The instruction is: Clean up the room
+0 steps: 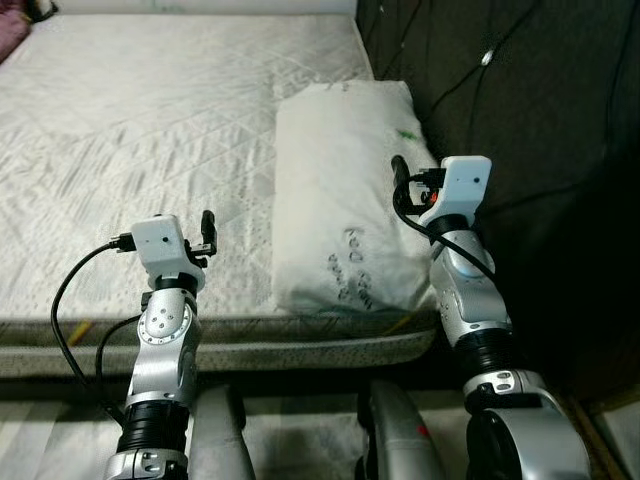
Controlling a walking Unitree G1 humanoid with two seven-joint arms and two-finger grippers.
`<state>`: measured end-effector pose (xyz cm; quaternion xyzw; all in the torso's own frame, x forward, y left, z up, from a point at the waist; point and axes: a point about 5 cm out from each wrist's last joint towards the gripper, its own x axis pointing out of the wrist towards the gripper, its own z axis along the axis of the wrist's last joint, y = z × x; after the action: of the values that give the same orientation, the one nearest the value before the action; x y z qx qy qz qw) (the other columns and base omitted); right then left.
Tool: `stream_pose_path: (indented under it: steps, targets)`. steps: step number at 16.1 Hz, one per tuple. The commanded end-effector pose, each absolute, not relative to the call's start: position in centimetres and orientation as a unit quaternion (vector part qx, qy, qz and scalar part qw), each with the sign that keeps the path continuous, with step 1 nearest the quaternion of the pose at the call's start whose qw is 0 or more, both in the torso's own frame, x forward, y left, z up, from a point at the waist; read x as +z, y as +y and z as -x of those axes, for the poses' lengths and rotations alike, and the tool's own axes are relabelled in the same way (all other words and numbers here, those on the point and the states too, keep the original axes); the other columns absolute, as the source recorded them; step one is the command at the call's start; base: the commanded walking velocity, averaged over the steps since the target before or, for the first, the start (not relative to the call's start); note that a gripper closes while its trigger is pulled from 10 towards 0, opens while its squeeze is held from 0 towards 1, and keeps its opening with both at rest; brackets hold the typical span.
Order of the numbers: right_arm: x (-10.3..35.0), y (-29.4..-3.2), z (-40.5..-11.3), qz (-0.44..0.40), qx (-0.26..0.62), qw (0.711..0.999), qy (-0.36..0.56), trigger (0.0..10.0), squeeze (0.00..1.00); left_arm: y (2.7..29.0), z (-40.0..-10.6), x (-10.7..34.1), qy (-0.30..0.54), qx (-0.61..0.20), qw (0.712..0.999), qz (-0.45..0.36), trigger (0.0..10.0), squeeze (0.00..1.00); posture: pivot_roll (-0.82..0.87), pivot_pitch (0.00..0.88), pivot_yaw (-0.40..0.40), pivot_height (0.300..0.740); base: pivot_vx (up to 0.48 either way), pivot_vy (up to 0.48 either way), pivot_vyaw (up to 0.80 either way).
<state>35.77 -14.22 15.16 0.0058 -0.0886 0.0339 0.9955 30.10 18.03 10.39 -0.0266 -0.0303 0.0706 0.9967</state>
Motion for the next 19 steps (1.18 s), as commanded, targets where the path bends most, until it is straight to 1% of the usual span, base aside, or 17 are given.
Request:
stream_pose_path:
  steps: [1,3,6,8,9,10,13,14,16,19]
  targets:
    - [15.6,-14.3,-35.8,-0.004,0.029,0.995,-0.092,10.0,0.00,17.7,-30.4,10.8,-0.034,0.063,0.997,0.027,10.0,0.00,-0.02,0.000,-0.012,0.653,0.000,0.000,-0.44]
    - [15.6,-14.1,-35.6,0.008,0.032,0.995,-0.093,10.0,0.00,17.6,-30.6,10.8,-0.032,0.054,0.998,0.024,10.0,0.00,-0.03,0.000,0.002,0.653,0.000,0.000,0.00]
    - [15.6,-14.3,-34.8,0.004,0.031,0.993,-0.112,10.0,0.00,17.4,-30.8,10.7,-0.028,0.046,0.998,0.024,10.0,0.00,-0.04,0.000,0.011,0.653,0.000,0.000,0.00]
    - [15.6,-14.4,-34.9,0.009,0.027,0.993,-0.111,10.0,0.00,17.2,-30.9,10.8,-0.029,0.045,0.998,0.025,10.0,0.00,-0.04,0.000,0.010,0.668,0.000,0.000,0.00]
    - [15.7,-14.3,-34.9,0.011,0.028,0.993,-0.110,10.0,0.00,17.1,-31.0,10.8,-0.029,0.045,0.998,0.027,10.0,0.00,-0.04,0.000,0.007,0.688,0.000,0.000,0.00]
    - [15.7,-14.3,-35.0,0.011,0.028,0.993,-0.110,10.0,0.00,17.1,-30.9,10.8,-0.029,0.045,0.998,0.027,10.0,0.00,-0.04,0.000,0.005,0.693,0.000,0.000,0.00]
    - [15.9,-14.5,-35.1,0.014,0.027,0.993,-0.110,10.0,0.00,17.1,-30.8,10.6,-0.027,0.047,0.998,0.029,10.0,0.00,-0.04,0.000,0.001,0.733,0.000,0.000,0.00]
    - [15.9,-14.5,-35.1,0.014,0.026,0.994,-0.110,10.0,0.00,17.1,-30.8,10.5,-0.026,0.047,0.998,0.030,10.0,0.00,-0.04,0.000,0.002,0.740,0.000,0.000,0.00]
    - [15.8,-14.5,-35.0,0.015,0.025,0.994,-0.109,10.0,0.00,17.1,-30.8,10.5,-0.025,0.046,0.998,0.030,10.0,0.00,-0.04,0.000,0.003,0.740,0.000,0.000,0.00]
    - [15.6,-15.2,-35.0,0.021,0.012,0.994,-0.104,10.0,0.00,17.1,-30.8,10.2,-0.019,0.044,0.998,0.027,10.0,0.00,-0.04,0.000,0.008,0.740,0.000,0.000,0.00]
